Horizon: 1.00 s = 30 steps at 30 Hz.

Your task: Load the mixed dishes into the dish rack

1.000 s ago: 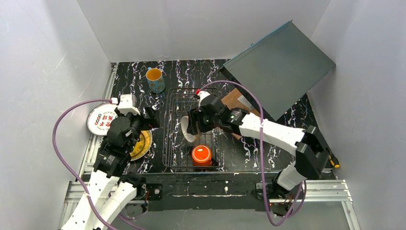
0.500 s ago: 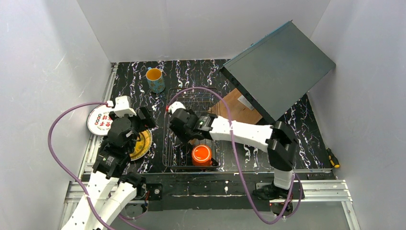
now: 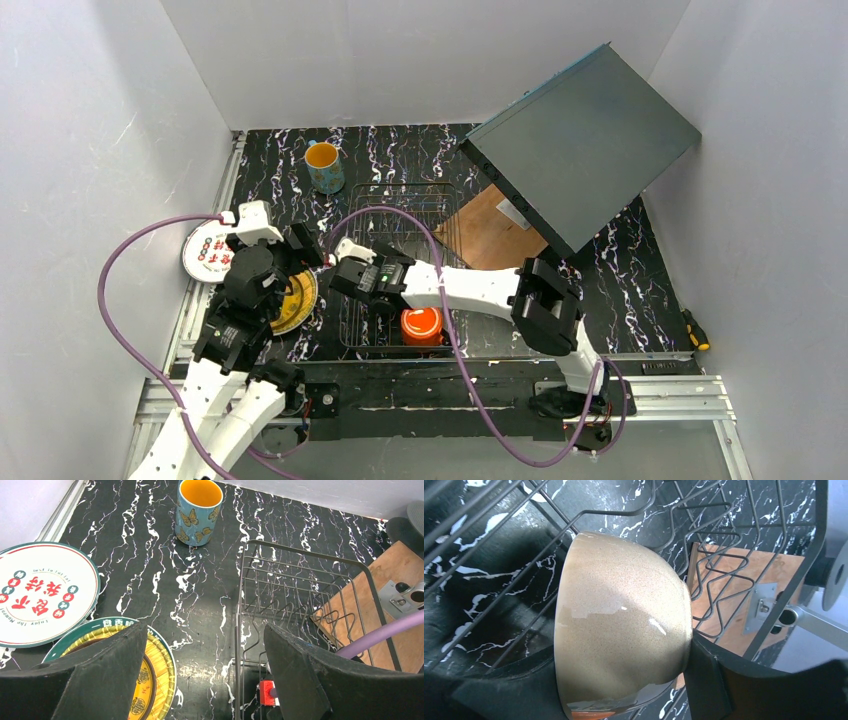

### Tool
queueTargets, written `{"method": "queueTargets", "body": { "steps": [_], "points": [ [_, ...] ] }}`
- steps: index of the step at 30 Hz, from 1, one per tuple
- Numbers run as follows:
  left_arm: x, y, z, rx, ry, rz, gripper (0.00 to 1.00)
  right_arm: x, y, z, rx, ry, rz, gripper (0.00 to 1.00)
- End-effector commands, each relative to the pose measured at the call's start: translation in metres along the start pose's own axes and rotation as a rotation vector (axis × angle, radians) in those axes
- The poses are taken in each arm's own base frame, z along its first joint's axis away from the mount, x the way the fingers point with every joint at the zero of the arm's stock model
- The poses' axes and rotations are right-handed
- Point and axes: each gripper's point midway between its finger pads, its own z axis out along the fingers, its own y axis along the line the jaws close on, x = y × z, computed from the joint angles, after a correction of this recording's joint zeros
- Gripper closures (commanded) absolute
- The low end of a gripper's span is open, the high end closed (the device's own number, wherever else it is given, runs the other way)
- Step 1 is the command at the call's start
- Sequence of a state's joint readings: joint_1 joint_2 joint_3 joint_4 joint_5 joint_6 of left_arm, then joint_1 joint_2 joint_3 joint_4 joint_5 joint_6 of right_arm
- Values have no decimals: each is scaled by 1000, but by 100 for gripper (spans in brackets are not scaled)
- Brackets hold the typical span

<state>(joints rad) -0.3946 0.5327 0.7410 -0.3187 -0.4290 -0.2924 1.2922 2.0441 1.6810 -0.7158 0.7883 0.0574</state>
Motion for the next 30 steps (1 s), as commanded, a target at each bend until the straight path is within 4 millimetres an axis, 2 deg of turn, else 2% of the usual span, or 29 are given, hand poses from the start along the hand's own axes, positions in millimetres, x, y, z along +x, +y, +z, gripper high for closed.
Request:
{"method": "queueTargets", "body": {
  "steps": [1, 3, 4, 6, 8, 17, 19, 30],
  "points": [
    [-8, 4, -1, -23, -24, -19, 15, -11, -25, -7, 113, -19, -33, 99],
    [-7, 4, 0, -23, -22, -18, 15, -9, -21, -6, 108, -10, -52, 98],
    [-7, 4, 0, -23, -19, -18, 15, -8, -18, -6, 103, -4, -61, 90],
    [-7, 4, 0, -26, -21, -18, 15, -8, -14, -8, 91, -2, -74, 65],
    [-7, 4, 0, -25, -21, -18, 15, -8, -10, -11, 73, -7, -79, 51],
    [-7, 4, 0, -24, -16, -15, 16, -6, 5, -21, -49, -25, -71, 5],
    [-6, 4, 0, -25, -15, -14, 16, -7, 6, -23, -66, -39, -97, 2],
    [-5, 3, 2, -27, -6, -10, 16, -10, 7, -49, -147, -75, -108, 2]
  ]
}}
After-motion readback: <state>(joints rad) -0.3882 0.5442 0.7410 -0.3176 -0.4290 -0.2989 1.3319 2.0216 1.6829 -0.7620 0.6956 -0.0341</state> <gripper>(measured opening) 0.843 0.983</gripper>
